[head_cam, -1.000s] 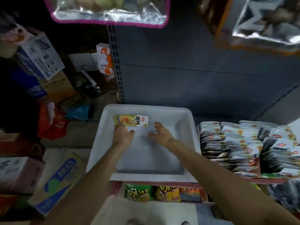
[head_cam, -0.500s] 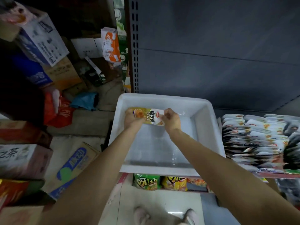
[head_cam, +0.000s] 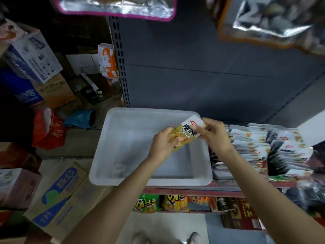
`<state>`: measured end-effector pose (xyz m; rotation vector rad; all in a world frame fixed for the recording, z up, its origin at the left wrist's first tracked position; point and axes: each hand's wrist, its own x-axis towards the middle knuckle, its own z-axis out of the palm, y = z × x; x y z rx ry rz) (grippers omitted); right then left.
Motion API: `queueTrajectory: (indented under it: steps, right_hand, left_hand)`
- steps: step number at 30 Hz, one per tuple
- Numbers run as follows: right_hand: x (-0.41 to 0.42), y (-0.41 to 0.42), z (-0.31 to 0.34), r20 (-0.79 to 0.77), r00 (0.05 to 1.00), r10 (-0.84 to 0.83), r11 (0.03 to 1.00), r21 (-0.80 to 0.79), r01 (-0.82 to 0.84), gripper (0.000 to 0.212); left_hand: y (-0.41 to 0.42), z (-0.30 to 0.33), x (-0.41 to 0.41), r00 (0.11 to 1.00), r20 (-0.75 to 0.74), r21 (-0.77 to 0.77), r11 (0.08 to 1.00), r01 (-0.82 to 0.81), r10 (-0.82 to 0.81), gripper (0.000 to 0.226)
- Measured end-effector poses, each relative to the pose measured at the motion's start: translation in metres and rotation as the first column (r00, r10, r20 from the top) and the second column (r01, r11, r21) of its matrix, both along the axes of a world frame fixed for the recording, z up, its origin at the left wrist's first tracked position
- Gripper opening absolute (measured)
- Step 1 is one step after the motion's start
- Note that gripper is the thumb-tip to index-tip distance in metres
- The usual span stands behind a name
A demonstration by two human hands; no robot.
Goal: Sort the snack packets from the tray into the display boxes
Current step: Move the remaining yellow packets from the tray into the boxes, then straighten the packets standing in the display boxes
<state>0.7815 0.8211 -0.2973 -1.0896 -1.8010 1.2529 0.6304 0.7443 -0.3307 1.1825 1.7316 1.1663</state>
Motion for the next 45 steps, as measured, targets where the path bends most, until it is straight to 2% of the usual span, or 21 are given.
queueTrajectory:
  steps: [4,6,8,12,17,22,27,31,33,36,38,42,45]
  right_hand:
    - [0.054,0.011,0.032,-0.027,0.988,-0.153,0.972,0.178,0.155,0.024]
    - [0.077,0.017,0.046,-0.076,0.968,-0.237,0.939,0.236,0.249,0.027]
    - [0.095,0.023,0.052,-0.076,0.960,-0.270,0.914,0.292,0.281,0.025]
    - [0.114,0.032,0.051,0.014,0.963,-0.271,0.901,0.357,0.248,0.021]
    - [0.119,0.040,0.047,0.282,0.948,-0.147,0.902,0.432,0.011,0.018]
    - [0.114,0.055,0.034,0.487,0.871,-0.056,0.898,0.405,-0.169,0.018]
    - [0.096,0.064,0.005,0.653,0.756,0.049,0.903,0.294,-0.313,0.014]
    - [0.083,0.062,-0.004,0.787,0.612,0.073,0.884,0.233,-0.405,0.020]
    - [0.082,0.060,-0.002,0.778,0.625,0.056,0.889,0.245,-0.386,0.019]
    - [0.091,0.057,0.001,0.656,0.755,-0.024,0.900,0.342,-0.269,0.016]
    - [0.096,0.057,0.002,0.632,0.772,-0.072,0.890,0.389,-0.235,0.015]
    - [0.093,0.056,-0.001,0.789,0.612,-0.054,0.910,0.292,-0.296,0.018]
    - [0.090,0.058,0.000,0.819,0.573,-0.016,0.915,0.243,-0.321,0.020]
  left_hand:
    - [0.023,0.006,0.039,0.999,0.001,0.031,0.999,-0.033,0.033,0.039]
    - [0.032,0.004,0.057,1.000,-0.019,-0.007,1.000,0.018,-0.018,0.039]
    - [0.037,0.004,0.073,0.989,-0.106,-0.056,0.993,0.101,-0.107,0.046]
    - [0.038,0.001,0.095,0.961,-0.129,-0.134,0.964,0.229,-0.246,0.060]
    - [0.040,-0.001,0.106,0.978,-0.097,-0.128,0.977,0.170,-0.183,0.053]
    - [0.042,0.005,0.108,0.987,-0.022,-0.128,0.980,0.153,-0.157,0.064]
    - [0.042,0.008,0.110,0.988,-0.044,-0.138,0.980,0.140,-0.148,0.065]
    - [0.041,0.006,0.109,0.990,-0.011,-0.166,0.977,0.134,-0.138,0.070]
    - [0.040,0.007,0.109,0.989,0.001,-0.172,0.975,0.143,-0.145,0.071]
    - [0.039,0.005,0.107,0.987,0.008,-0.167,0.973,0.158,-0.158,0.074]
    - [0.038,0.004,0.107,0.985,-0.005,-0.163,0.972,0.169,-0.172,0.077]
    - [0.038,0.003,0.106,0.978,-0.072,-0.134,0.973,0.187,-0.197,0.083]
    - [0.038,0.003,0.107,0.959,-0.159,-0.115,0.969,0.217,-0.234,0.080]
